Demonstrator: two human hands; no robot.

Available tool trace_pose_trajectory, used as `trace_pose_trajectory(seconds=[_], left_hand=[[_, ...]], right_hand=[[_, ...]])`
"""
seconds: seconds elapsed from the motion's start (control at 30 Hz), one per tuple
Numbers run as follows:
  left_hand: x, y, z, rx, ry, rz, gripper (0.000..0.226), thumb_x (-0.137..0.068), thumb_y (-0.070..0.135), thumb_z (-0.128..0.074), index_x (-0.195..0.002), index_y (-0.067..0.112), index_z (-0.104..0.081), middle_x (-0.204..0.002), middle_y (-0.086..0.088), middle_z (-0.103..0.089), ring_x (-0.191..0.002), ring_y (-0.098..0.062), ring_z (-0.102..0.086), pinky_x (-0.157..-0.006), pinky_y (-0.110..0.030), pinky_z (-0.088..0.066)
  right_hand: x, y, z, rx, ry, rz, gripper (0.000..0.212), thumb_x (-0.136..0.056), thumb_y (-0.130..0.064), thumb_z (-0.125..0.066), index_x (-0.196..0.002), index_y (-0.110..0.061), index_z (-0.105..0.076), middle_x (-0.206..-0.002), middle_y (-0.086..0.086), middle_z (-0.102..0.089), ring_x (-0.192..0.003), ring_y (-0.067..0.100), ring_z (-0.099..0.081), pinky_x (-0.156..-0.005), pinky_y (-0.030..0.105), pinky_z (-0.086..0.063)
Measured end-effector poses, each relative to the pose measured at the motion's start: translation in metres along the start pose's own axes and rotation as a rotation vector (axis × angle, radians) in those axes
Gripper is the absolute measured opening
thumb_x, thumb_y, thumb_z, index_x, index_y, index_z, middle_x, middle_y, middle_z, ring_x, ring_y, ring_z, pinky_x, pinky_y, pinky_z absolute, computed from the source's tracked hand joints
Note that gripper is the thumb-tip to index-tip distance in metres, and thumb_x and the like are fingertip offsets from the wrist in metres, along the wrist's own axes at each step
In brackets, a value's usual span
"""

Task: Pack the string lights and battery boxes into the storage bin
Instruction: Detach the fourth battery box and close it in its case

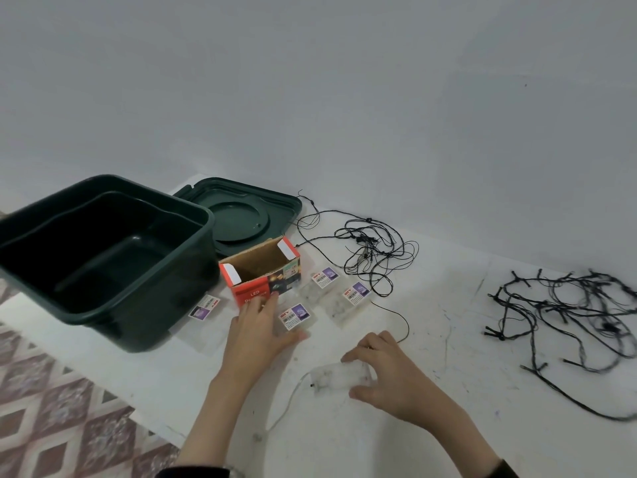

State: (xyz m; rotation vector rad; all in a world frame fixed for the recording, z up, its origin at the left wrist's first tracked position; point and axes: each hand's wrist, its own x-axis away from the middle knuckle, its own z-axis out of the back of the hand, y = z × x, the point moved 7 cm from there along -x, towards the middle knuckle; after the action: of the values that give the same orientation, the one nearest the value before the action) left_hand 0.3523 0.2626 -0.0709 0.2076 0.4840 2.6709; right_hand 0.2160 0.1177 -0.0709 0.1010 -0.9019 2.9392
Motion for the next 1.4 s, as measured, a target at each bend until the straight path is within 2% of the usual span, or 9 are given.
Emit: trace_pose_trajectory(seconds=[0.27, 0.47, 0.67, 0.83, 0.97, 1.1, 1.2, 1.3, 1.4], left_hand=[[-0.002, 0.001, 0.004, 0.191, 0.016, 0.060, 0.071, -0.068, 0.055, -0.074, -0.127, 0.022, -0.052, -0.131, 0.001, -0.047, -0.123, -0.018, -0.035, -0.101, -0.030, -0.034], [-0.005, 0.001, 0.000, 0.153, -0.049, 0.079, 0.080, -0.067, 0.060, -0.071, -0.133, 0.026, -0.044, -0.141, -0.002, -0.040, -0.131, -0.022, -0.030, -0.108, -0.040, -0.031], [-0.001, -0.002, -0.002, 0.113, -0.080, 0.081, 0.096, -0.067, 0.069, -0.064, -0.144, 0.023, -0.029, -0.150, -0.003, -0.030, -0.138, -0.026, -0.022, -0.111, -0.044, -0.026], [0.020, 0.025, 0.018, 0.244, 0.017, -0.047, 0.051, -0.087, 0.047, -0.056, -0.133, 0.029, -0.044, -0.139, 0.005, -0.043, -0.126, -0.014, -0.039, -0.104, -0.031, -0.034], [0.057, 0.068, 0.019, 0.654, -0.447, -0.188, 0.036, -0.083, 0.053, -0.048, -0.112, 0.035, -0.058, -0.105, 0.013, -0.066, -0.094, -0.006, -0.062, -0.088, -0.024, -0.051], [0.079, 0.093, 0.028, 0.714, -0.709, -0.304, 0.025, -0.091, 0.029, -0.057, -0.112, 0.018, -0.063, -0.087, -0.001, -0.073, -0.083, -0.009, -0.067, -0.081, -0.021, -0.052], [0.071, 0.106, 0.046, 0.885, -0.541, -0.277, 0.016, -0.092, 0.011, -0.055, -0.101, 0.006, -0.067, -0.079, -0.004, -0.067, -0.074, -0.010, -0.067, -0.074, -0.017, -0.052], [0.056, 0.115, 0.054, 1.014, -0.314, -0.159, 0.015, -0.094, 0.013, -0.051, -0.095, 0.010, -0.065, -0.080, -0.005, -0.060, -0.064, -0.010, -0.065, -0.073, -0.027, -0.054], [0.061, 0.146, 0.044, 0.960, -0.259, -0.243, 0.013, -0.095, 0.019, -0.050, -0.091, 0.016, -0.062, -0.076, 0.005, -0.054, -0.052, -0.012, -0.052, -0.048, -0.023, -0.047]], right_hand=[[0.012, 0.005, 0.008, -0.096, 0.023, -0.048, 0.038, -0.080, -0.027, -0.066, -0.116, -0.029, -0.055, -0.109, -0.015, -0.050, -0.104, 0.002, -0.037, -0.087, 0.013, -0.033], [0.018, 0.001, 0.013, -0.123, 0.029, -0.081, 0.038, -0.080, -0.025, -0.066, -0.117, -0.029, -0.056, -0.106, -0.011, -0.051, -0.103, 0.006, -0.043, -0.082, 0.010, -0.034], [0.025, 0.005, 0.018, -0.425, 0.023, -0.197, 0.034, -0.073, -0.013, -0.075, -0.101, -0.029, -0.065, -0.091, -0.009, -0.059, -0.061, 0.002, -0.052, -0.062, 0.013, -0.043], [0.037, 0.006, 0.021, -0.838, -0.016, -0.260, 0.037, -0.067, -0.002, -0.072, -0.096, -0.025, -0.070, -0.085, 0.001, -0.060, -0.063, 0.014, -0.054, -0.061, 0.022, -0.044], [0.047, 0.008, 0.038, -1.115, 0.062, -0.226, 0.033, -0.066, -0.010, -0.074, -0.098, -0.013, -0.072, -0.077, 0.010, -0.059, -0.065, 0.019, -0.053, -0.060, 0.025, -0.045], [0.063, 0.028, 0.071, -1.422, 0.291, -0.270, 0.064, -0.036, -0.030, -0.094, -0.092, -0.007, -0.074, -0.069, 0.012, -0.056, -0.054, 0.019, -0.053, -0.048, 0.024, -0.045], [0.079, 0.035, 0.091, -1.532, 0.362, -0.305, 0.069, -0.027, -0.033, -0.096, -0.088, -0.009, -0.075, -0.071, 0.015, -0.059, -0.051, 0.017, -0.053, -0.044, 0.022, -0.044], [0.093, 0.022, 0.101, -1.635, 0.303, -0.309, 0.069, -0.023, -0.027, -0.096, -0.085, -0.006, -0.076, -0.067, 0.017, -0.060, -0.046, 0.015, -0.052, -0.040, 0.019, -0.044], [0.100, -0.005, 0.107, -1.839, 0.290, -0.238, 0.062, -0.023, -0.017, -0.097, -0.080, -0.004, -0.076, -0.068, 0.017, -0.062, -0.045, 0.014, -0.055, -0.041, 0.018, -0.049]])
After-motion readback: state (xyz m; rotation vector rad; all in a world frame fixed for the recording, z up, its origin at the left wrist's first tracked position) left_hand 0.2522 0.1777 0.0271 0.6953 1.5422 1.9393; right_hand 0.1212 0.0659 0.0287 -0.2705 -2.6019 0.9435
